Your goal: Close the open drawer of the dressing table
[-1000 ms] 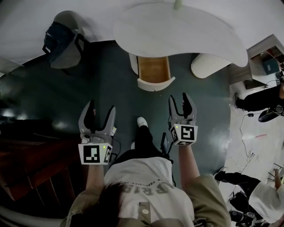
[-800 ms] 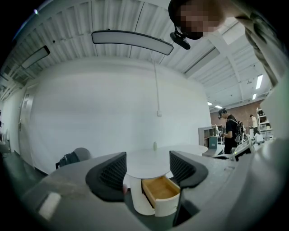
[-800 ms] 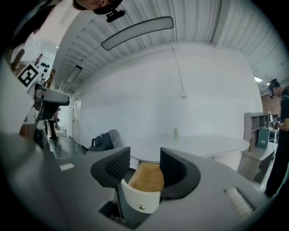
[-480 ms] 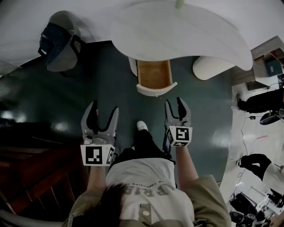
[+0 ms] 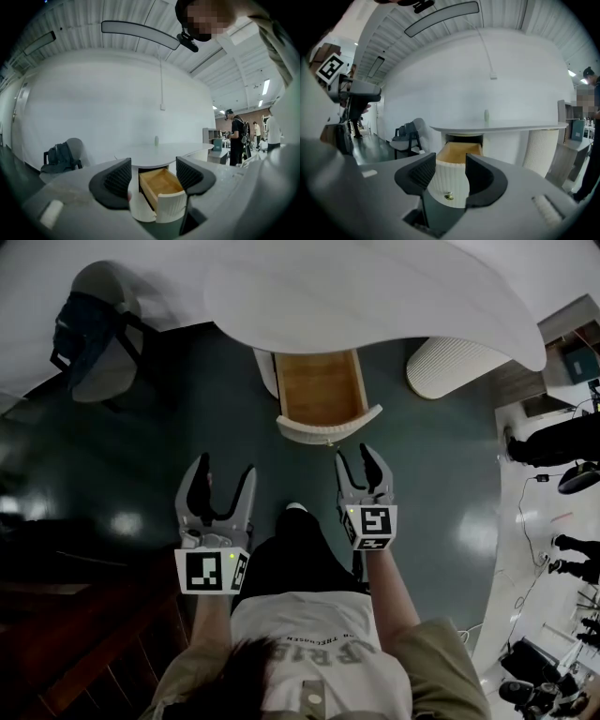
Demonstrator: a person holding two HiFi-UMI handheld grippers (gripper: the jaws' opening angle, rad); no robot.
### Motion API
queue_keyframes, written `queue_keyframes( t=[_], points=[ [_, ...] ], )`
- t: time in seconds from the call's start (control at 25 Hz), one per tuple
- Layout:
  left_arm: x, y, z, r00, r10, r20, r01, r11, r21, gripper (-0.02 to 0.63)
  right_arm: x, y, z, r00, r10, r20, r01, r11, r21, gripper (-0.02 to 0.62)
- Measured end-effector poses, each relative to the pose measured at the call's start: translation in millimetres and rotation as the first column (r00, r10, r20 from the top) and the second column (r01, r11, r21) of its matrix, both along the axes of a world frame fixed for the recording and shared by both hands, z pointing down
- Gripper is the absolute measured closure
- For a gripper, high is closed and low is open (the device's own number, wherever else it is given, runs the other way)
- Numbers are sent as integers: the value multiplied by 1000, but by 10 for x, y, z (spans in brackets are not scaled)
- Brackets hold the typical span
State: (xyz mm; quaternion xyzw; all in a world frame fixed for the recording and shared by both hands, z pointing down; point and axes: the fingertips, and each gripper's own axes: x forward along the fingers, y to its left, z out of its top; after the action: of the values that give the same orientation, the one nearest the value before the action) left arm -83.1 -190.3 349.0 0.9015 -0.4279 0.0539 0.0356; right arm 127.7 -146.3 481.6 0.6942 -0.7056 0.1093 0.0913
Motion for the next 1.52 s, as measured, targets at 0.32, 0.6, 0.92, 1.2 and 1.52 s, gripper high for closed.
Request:
queue_keyframes(
  t=[0.32,0.6,0.92,1.2,1.52],
  points=[
    [141,-81,767,1000,12,-10,-12,1000,3,293,45,-195,842,999,34,-28,-35,998,-59,391],
    [128,-121,1238,1000,-9,-21,9,1000,-6,293,13,-342,1260,999,24,-22,-26,998,-56,394],
    [61,-153,1525,999,-36,-26,37,999,19,293,-6,-431,1414,999,17,-29,-16,999,30,409],
    [-5,-123,1773,998,-52,-28,53,998,36,293,-35,-415,1417,997,16,-70,-9,995,101,422],
    [41,-117,2021,997,-52,-57,56,996,68,293,-76,-397,1374,994,44,-97,-24,980,198,488]
  ],
)
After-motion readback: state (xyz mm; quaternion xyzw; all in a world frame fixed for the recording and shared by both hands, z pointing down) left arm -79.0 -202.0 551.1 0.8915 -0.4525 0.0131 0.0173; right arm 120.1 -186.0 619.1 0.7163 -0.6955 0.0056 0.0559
